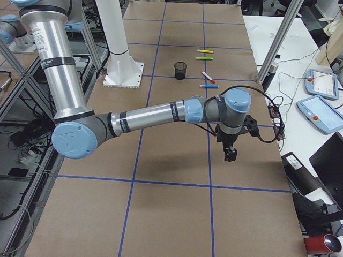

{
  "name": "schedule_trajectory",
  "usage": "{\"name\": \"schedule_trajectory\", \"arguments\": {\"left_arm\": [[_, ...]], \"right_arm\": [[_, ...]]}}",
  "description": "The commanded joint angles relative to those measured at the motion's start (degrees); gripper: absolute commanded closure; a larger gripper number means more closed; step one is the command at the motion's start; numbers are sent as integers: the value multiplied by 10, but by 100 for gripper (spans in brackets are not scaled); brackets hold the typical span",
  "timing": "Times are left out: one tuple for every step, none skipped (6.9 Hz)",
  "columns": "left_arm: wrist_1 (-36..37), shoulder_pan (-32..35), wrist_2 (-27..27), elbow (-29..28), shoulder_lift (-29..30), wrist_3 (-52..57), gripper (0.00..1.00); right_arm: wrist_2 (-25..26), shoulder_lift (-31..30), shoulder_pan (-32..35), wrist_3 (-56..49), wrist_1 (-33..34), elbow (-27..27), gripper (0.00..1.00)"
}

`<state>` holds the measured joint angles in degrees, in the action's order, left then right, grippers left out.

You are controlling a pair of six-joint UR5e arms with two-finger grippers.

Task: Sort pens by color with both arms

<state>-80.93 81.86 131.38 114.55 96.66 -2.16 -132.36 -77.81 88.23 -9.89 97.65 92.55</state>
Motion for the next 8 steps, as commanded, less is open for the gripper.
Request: {"name": "schedule_trajectory", "arguments": {"left_arm": [[9,34,1,1,-52,48,1],[30,46,1,-5,-58,57,1],[39,69,2,-33,-56,104,1],[39,80,3,-55,-57,134,1],[39,95,7,-76,-58,169,1],[37,105,38,-102,-59,201,1],[38,106,46,-101,-58,202,1],[39,107,46,-100,-58,202,1]], "right_arm": [[-1,-43,0,3,0,49,1],[-1,-43,0,2,0,47,1],[0,-43,0,2,0,48,1],[0,-43,0,2,0,48,1],[1,-43,0,4,0,48,1],[7,-42,0,4,0,42,1],[16,-43,0,4,0,42,1],[16,-49,0,3,0,41,1]]}}
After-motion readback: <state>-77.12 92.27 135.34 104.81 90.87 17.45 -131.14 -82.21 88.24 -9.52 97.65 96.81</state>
